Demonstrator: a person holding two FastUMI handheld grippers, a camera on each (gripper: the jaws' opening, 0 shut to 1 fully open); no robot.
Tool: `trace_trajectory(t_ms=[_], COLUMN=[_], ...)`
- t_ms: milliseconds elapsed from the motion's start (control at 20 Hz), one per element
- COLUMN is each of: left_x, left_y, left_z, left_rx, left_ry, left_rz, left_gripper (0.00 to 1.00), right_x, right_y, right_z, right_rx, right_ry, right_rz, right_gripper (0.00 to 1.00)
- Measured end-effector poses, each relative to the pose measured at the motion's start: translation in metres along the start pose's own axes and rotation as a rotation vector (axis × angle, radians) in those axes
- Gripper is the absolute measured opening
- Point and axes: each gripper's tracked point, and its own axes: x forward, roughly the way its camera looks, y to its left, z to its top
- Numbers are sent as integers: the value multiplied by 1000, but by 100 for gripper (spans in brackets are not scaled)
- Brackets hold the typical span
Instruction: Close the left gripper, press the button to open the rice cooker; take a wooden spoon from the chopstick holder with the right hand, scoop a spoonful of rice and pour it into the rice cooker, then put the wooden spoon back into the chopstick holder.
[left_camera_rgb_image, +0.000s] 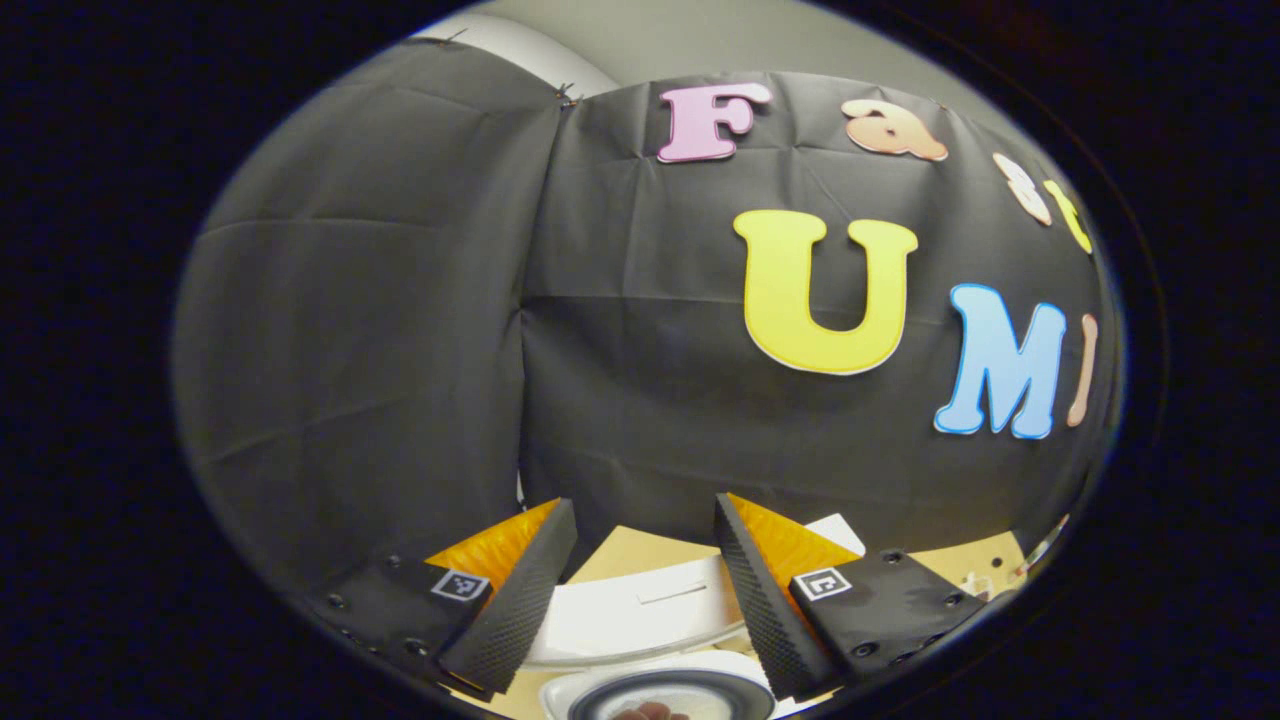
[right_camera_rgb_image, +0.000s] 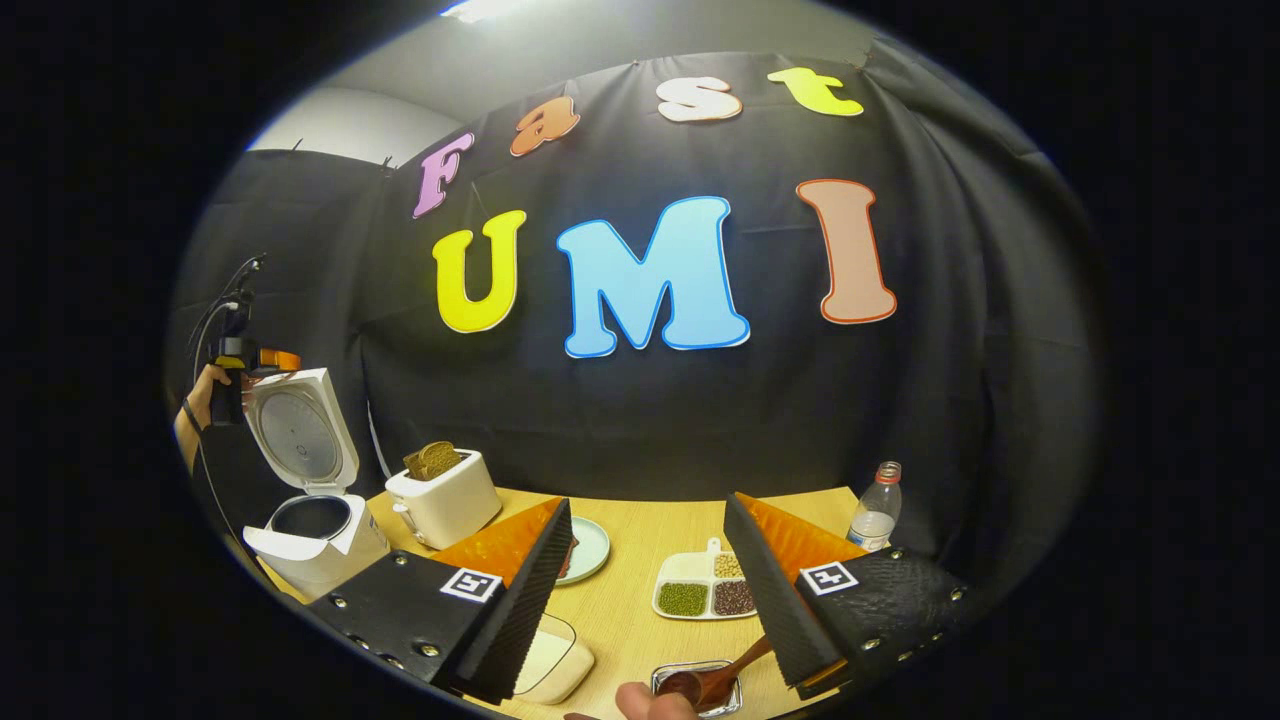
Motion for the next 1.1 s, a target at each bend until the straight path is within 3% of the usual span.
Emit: trace_trajectory(t_ms=[50, 200, 300, 500, 800, 1100], left_x=[-2, -13, -28, -73, -141, -171], left_y=[-1, -6, -13, -29, -57, -70], left_z=[-3, -3, -11, -26, -81, -124], left_rx=[1, -31, -15, 5, 62, 63], left_ry=[0, 3, 9, -67, -191, -193], left_rz=[10, 13, 8, 4, 12, -29], left_gripper=[90, 91, 96, 96, 94, 96], right_x=[-1, -4, -5, -7, -29, -47], right_y=[-2, -6, -8, -8, -11, 0], right_z=[0, -2, -4, -10, -2, 1], right_rx=[-1, 15, 36, 80, 14, -9], right_ry=[0, -5, -6, -1, -87, -103], right_rz=[-1, -4, 3, 24, -9, 8], right_gripper=[93, 93, 93, 93, 93, 93])
